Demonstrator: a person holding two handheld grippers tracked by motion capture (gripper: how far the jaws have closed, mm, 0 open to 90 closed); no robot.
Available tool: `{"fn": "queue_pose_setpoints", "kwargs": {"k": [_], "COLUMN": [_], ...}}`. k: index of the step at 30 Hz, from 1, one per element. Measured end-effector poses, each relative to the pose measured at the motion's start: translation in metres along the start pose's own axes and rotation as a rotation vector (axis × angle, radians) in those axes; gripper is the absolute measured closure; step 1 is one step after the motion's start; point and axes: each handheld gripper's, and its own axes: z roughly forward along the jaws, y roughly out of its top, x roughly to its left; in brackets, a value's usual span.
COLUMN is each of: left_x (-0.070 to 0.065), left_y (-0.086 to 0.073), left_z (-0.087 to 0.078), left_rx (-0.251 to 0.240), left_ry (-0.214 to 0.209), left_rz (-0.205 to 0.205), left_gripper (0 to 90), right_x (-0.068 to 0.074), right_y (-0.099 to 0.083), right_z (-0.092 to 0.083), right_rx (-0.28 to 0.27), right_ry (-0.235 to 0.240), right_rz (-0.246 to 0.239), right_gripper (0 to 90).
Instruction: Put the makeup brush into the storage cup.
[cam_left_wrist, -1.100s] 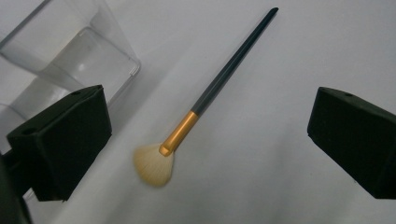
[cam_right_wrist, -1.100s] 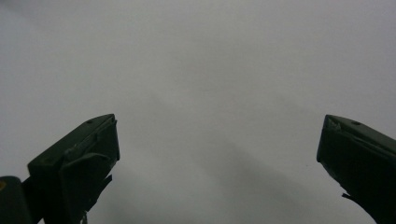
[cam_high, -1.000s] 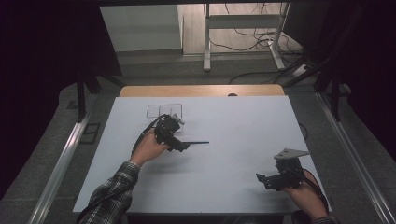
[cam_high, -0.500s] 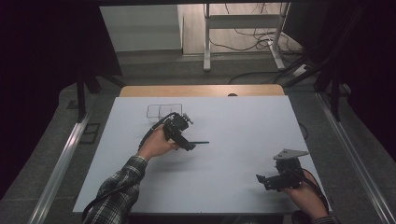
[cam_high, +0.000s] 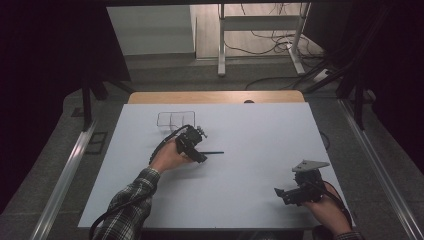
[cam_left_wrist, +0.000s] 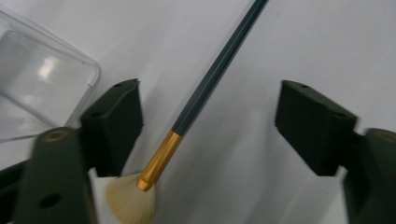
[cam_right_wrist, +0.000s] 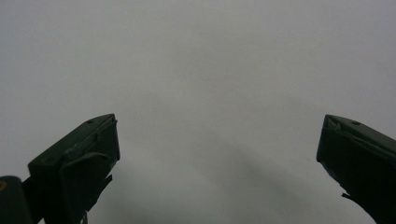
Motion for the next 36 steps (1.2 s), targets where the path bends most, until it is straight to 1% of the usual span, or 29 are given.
{"fn": "queue_pose_setpoints", "kwargs": {"k": [1, 2, 3, 5, 6, 8, 10, 11, 12, 13, 14, 15, 18, 19, 24, 25, 26, 30, 34, 36], "left_x": [0.001, 0.001, 0.003, 0.003, 0.004, 0.004, 0.003, 0.003, 0.003, 0.003, 0.002, 0.001, 0.000, -0.001, -0.001, 0.000, 0.000, -0.002, -0.006, -0.008], "left_y": [-0.001, -0.001, -0.003, -0.004, -0.004, -0.004, -0.004, -0.004, -0.004, -0.004, -0.004, -0.004, -0.005, -0.006, -0.009, -0.009, -0.011, -0.012, -0.015, -0.017], "left_z": [0.001, 0.003, 0.003, 0.003, 0.003, 0.002, 0.001, 0.000, 0.000, -0.001, 0.000, 0.000, 0.000, -0.001, -0.001, -0.001, -0.002, -0.004, -0.008, -0.011], "left_rx": [0.008, 0.013, 0.008, 0.003, 0.001, 0.001, 0.005, 0.011, 0.013, 0.015, 0.015, 0.017, 0.014, 0.005, -0.016, -0.020, -0.030, -0.044, -0.060, -0.075], "left_ry": [-0.003, -0.006, -0.012, -0.011, -0.011, -0.010, -0.016, -0.021, -0.029, -0.036, -0.047, -0.037, -0.029, -0.024, -0.028, -0.033, -0.050, -0.067, -0.072, -0.059], "left_rz": [0.000, 0.000, -0.006, -0.009, -0.012, -0.010, -0.010, -0.006, -0.007, -0.006, -0.009, -0.001, 0.000, 0.001, -0.008, -0.011, -0.016, -0.019, -0.009, -0.001], "left_gripper": [34.3, 34.3, 36.7, 40.9, 40.9, 48.2, 59.1, 59.1, 66.9, 79.7, 79.7, 83.2, 83.4, 83.4, 83.4, 83.4, 83.3, 83.3, 83.3, 83.3], "right_x": [0.000, 0.000, 0.000, 0.000, 0.000, 0.001, 0.001, 0.001, 0.001, 0.001, 0.001, 0.001, 0.001, 0.001, 0.001, 0.001, 0.001, 0.001, 0.001, 0.001], "right_y": [0.000, 0.000, 0.000, 0.000, 0.000, 0.000, 0.000, 0.000, 0.000, 0.000, 0.000, 0.000, 0.000, 0.000, 0.000, 0.000, 0.000, 0.000, 0.000, 0.000], "right_z": [0.000, 0.000, 0.000, 0.000, 0.000, 0.001, 0.001, 0.001, 0.002, 0.002, 0.002, 0.002, 0.002, 0.002, 0.002, 0.002, 0.002, 0.002, 0.002, 0.002], "right_rx": [0.001, 0.001, 0.002, 0.006, 0.006, 0.008, 0.013, 0.014, 0.014, 0.016, 0.016, 0.017, 0.018, 0.018, 0.019, 0.019, 0.019, 0.019, 0.019, 0.017], "right_ry": [0.001, 0.001, 0.002, 0.004, 0.004, 0.005, 0.005, 0.006, 0.006, 0.007, 0.007, 0.009, 0.012, 0.012, 0.014, 0.014, 0.015, 0.017, 0.019, 0.020], "right_rz": [-0.001, -0.001, -0.003, -0.001, -0.001, -0.005, -0.008, -0.010, -0.011, -0.011, -0.011, -0.012, -0.013, -0.013, -0.012, -0.012, -0.012, -0.012, -0.013, -0.012], "right_gripper": [0.0, 0.0, 0.0, 0.0, 0.0, 0.0, 0.0, 0.0, 0.0, 0.0, 0.0, 0.0, 0.0, 0.0, 0.1, 0.1, 0.1, 0.1, 0.1, 0.0]}}
